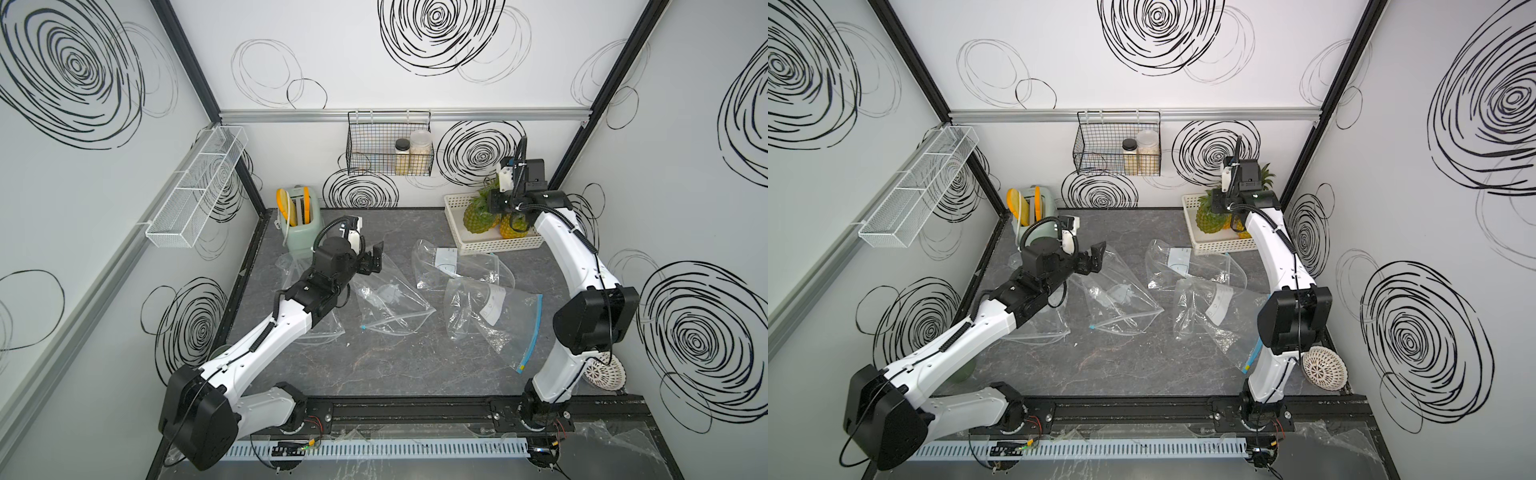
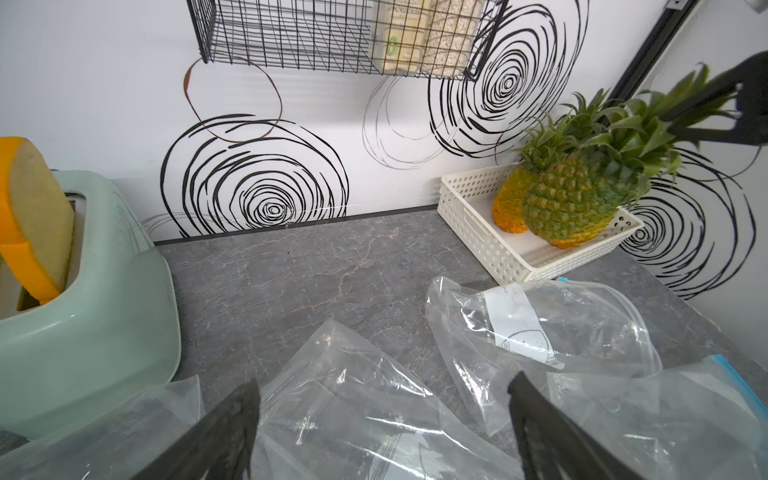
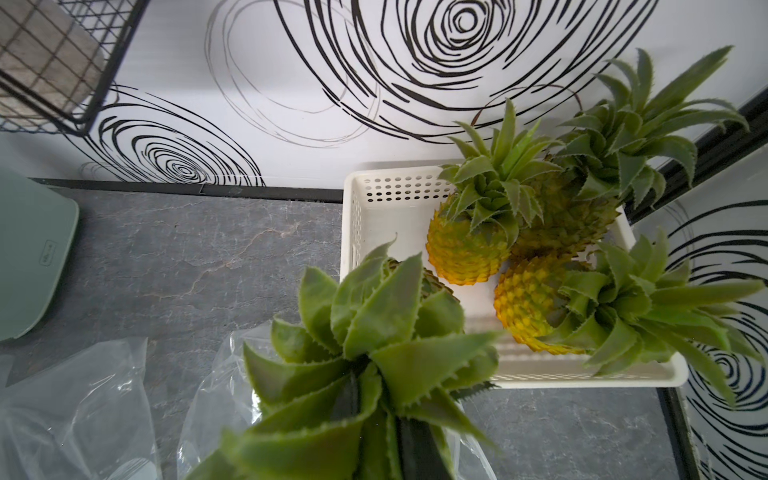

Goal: Open the zip-top bag and take out the pineapple
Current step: Place the pineapple in the basket.

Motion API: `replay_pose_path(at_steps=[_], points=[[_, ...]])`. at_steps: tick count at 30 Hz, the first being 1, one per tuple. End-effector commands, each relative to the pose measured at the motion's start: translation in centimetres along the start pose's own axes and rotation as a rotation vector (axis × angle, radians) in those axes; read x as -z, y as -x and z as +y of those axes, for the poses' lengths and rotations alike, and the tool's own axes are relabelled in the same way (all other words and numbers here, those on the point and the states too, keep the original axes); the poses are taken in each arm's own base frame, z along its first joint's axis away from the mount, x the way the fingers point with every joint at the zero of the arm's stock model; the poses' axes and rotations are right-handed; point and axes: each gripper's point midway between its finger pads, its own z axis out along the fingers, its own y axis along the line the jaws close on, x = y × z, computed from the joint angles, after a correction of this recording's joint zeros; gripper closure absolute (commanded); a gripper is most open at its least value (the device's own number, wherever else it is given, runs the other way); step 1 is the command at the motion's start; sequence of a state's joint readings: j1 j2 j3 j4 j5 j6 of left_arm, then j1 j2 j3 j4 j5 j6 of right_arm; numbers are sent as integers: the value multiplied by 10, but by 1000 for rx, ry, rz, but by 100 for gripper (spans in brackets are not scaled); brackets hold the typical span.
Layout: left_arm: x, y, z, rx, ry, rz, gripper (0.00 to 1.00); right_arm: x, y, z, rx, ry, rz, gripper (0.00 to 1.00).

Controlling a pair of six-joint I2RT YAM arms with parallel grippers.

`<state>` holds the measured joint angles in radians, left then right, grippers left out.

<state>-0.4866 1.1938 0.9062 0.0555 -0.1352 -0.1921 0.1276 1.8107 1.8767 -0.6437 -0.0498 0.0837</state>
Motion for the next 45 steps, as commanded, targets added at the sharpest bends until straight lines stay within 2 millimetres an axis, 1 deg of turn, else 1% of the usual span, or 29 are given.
replay_pose_path(at_steps=[1, 8, 12, 19, 29, 33, 40, 45], points=[[7, 9, -7, 11, -39, -57, 4, 12, 42, -1, 19, -6, -146, 100], [8, 1, -3, 6, -27, -48, 4, -11, 28, -8, -4, -11, -110, 100], [9, -4, -2, 12, -25, -39, 4, -22, 21, -15, -24, -16, -91, 100], [9, -10, 2, 19, -13, -32, 4, -32, 14, -28, -51, -29, -71, 100], [3, -18, 1, 34, -19, -13, 4, -49, -15, -42, -72, -49, -15, 100], [3, -21, 2, 33, -16, -7, 4, -54, -23, -46, -79, -57, 2, 100], [1, -26, 2, 36, -15, 5, 4, -64, -30, -55, -89, -79, 24, 100], [-1, -28, 3, 34, -12, 9, 4, -77, -37, -63, -100, -104, 51, 100]])
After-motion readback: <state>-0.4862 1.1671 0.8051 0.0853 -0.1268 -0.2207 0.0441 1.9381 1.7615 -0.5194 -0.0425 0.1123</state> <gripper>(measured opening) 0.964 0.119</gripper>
